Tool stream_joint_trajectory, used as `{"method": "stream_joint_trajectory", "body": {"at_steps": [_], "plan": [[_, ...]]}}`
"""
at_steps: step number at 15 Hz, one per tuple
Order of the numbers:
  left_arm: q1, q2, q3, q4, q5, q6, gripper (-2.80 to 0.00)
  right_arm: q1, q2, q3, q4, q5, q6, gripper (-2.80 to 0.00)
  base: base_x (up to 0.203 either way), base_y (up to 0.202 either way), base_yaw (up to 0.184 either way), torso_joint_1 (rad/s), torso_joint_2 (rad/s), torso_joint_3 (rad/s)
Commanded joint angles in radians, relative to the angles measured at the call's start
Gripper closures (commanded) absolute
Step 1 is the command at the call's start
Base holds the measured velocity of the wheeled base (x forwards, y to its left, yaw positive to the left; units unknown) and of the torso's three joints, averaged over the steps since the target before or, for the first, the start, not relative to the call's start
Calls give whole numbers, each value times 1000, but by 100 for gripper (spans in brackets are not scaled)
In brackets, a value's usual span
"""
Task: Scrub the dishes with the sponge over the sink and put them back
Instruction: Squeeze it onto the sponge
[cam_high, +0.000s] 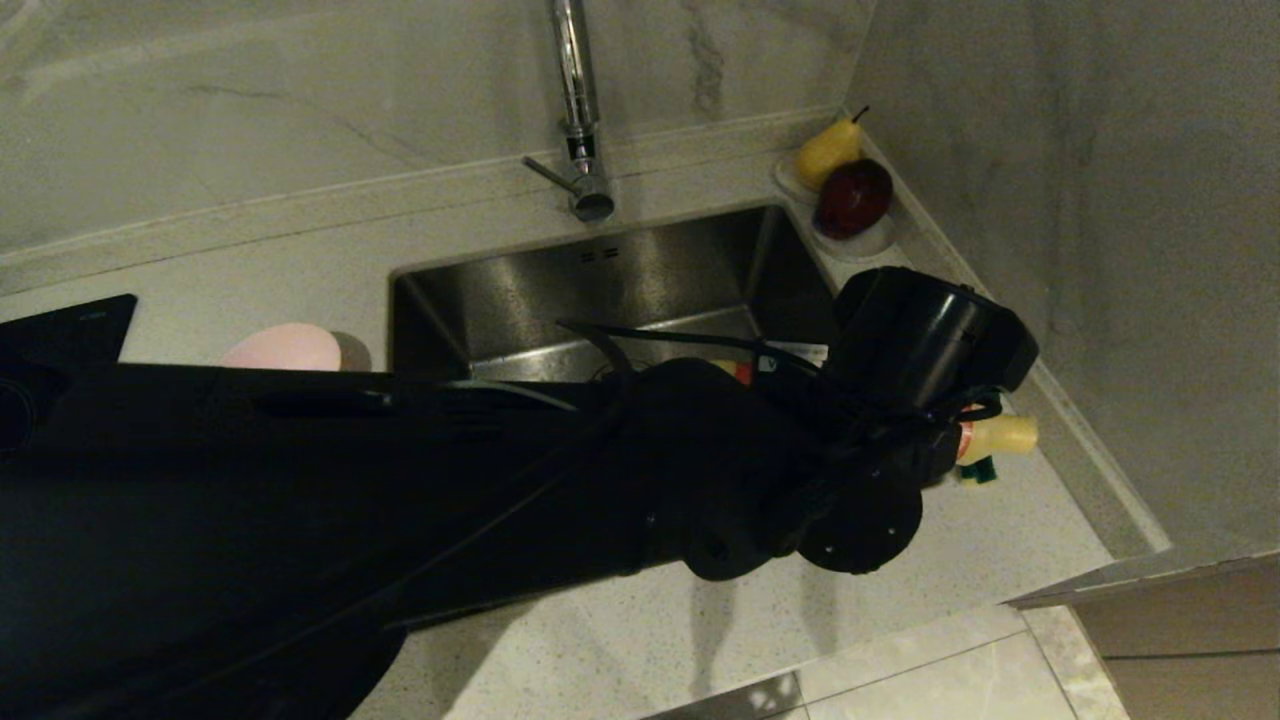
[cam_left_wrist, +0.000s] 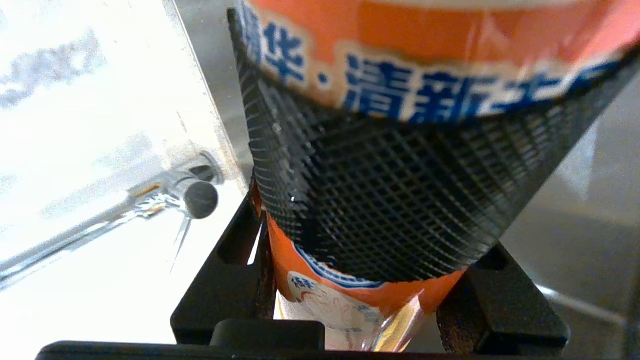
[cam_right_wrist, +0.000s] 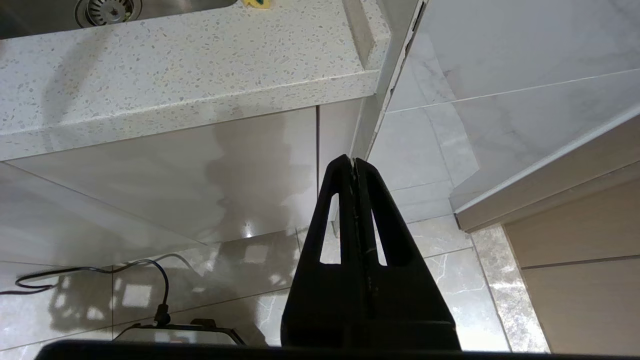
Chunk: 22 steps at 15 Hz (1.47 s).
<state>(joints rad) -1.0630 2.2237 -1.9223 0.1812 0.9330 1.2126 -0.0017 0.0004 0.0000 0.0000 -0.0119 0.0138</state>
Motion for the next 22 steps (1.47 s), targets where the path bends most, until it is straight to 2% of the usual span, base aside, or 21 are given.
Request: {"method": "stream_joint_trajectory", "body": {"at_steps": [1, 5, 12, 15, 22], "plan": [[-9, 30, -3, -37, 31, 35, 0, 0, 1, 0, 0, 0, 0, 0, 0, 0, 0, 0, 0, 0], [-16, 70, -6, -173, 80, 142, 0, 0, 1, 0, 0, 0, 0, 0, 0, 0, 0, 0, 0, 0], [-34, 132, -6, -333, 217, 166, 0, 0, 1, 0, 0, 0, 0, 0, 0, 0, 0, 0, 0, 0], [-38, 151, -3, -347, 246, 166, 0, 0, 1, 0, 0, 0, 0, 0, 0, 0, 0, 0, 0, 0], [-38, 177, -2, -371, 263, 168, 0, 0, 1, 0, 0, 0, 0, 0, 0, 0, 0, 0, 0, 0]]}}
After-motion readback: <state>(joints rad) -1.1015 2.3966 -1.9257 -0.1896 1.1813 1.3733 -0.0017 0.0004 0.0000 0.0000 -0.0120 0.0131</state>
